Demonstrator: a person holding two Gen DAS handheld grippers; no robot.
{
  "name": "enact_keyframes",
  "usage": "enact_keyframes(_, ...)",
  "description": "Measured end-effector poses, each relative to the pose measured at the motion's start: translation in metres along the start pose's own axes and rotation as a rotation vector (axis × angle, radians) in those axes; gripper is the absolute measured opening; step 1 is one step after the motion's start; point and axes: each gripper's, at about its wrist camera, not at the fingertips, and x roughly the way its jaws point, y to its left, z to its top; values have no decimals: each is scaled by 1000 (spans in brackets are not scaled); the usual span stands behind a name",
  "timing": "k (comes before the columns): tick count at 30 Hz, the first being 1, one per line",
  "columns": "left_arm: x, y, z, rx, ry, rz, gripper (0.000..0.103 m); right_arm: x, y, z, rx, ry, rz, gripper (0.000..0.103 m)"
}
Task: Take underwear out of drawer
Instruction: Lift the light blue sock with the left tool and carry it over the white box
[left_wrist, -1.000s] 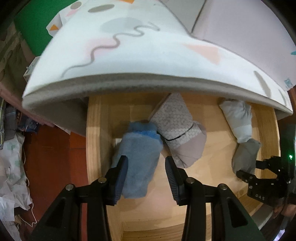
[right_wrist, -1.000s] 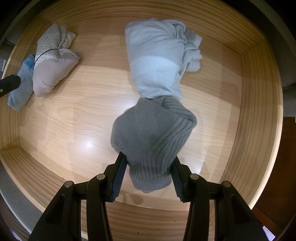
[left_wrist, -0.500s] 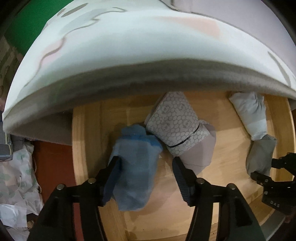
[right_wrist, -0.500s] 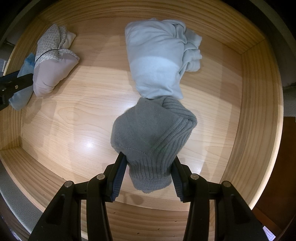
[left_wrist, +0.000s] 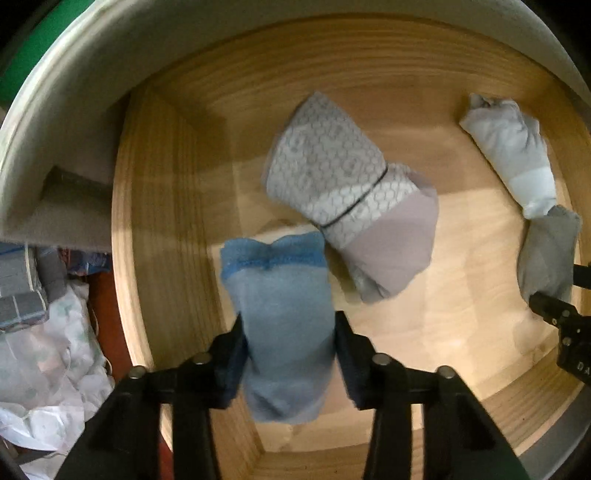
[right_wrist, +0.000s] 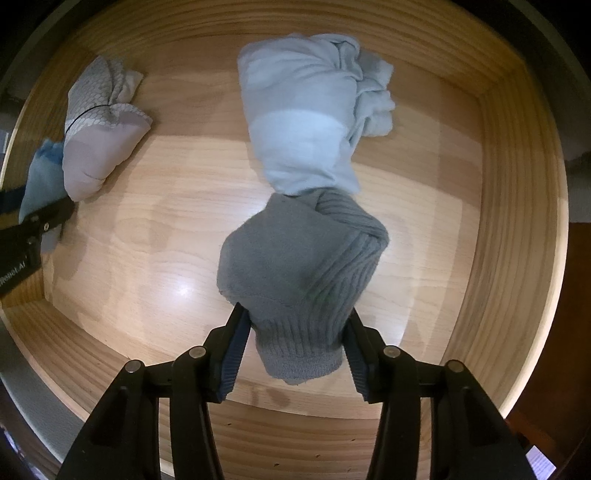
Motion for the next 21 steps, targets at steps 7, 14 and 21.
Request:
enact_keyframes(7, -3, 2, -13, -71, 40, -107, 38, -1, 2, 5, -6, 3, 0, 45)
enact_keyframes(14, -7, 1, -27, -95, 25, -116, 38, -1, -7, -1, -8, 17, -56, 35)
enact_keyframes(21, 0, 29, -31, -121, 2, -118, 38, 1, -22, -17, 13, 36, -81, 35)
